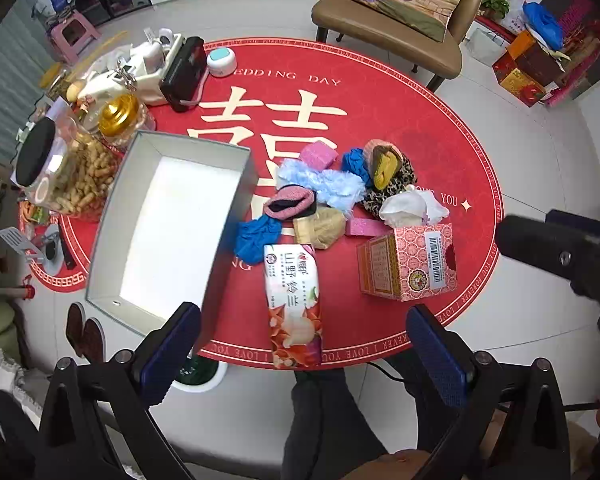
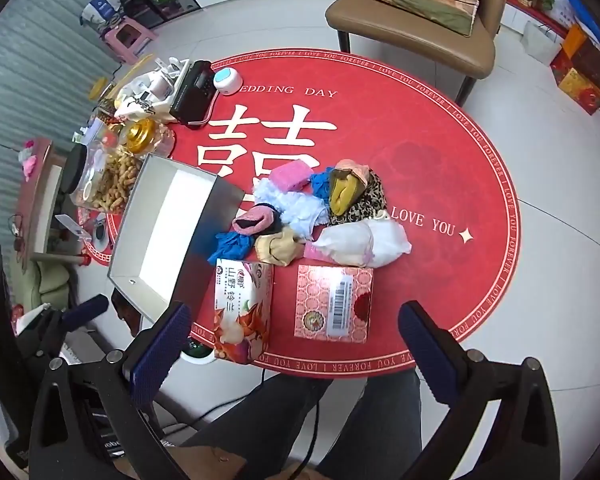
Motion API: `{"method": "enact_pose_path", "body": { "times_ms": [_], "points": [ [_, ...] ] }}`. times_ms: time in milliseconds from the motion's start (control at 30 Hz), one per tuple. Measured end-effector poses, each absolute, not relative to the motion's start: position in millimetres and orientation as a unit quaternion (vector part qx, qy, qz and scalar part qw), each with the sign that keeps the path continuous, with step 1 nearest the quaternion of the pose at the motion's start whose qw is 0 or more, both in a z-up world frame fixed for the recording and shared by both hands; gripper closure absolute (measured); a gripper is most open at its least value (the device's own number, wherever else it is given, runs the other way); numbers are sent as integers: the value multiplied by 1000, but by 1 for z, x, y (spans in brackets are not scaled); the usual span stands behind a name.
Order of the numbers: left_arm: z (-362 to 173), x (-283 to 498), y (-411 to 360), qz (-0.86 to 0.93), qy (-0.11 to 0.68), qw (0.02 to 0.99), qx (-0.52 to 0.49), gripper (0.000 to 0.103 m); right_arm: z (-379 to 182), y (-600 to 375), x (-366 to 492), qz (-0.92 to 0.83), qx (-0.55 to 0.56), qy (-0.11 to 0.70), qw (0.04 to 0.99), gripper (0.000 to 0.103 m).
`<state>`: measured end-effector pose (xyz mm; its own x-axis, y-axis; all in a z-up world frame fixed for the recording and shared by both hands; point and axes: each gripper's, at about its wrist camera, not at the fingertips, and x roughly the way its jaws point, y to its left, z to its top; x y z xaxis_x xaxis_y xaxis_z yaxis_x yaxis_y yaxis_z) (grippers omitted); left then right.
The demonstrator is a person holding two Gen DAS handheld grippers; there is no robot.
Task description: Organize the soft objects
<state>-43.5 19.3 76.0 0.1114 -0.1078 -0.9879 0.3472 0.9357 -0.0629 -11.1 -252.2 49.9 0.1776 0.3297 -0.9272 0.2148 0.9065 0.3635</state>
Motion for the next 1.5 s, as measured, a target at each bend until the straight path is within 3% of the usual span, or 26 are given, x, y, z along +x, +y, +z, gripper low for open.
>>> {"method": "enact_pose_path", "body": {
  "times_ms": [600, 967, 1500],
  "points": [
    [110, -31, 32, -159, 627, 761, 49, 0, 71, -256, -18, 24, 214, 651, 728, 0],
    [98, -28, 46, -162, 658, 735, 7, 0, 67, -247, -24, 16, 207, 653, 728, 0],
    [71, -19, 49, -161, 671, 721, 55, 0, 29, -254, -22, -18, 195, 665, 720, 0]
  ]
}}
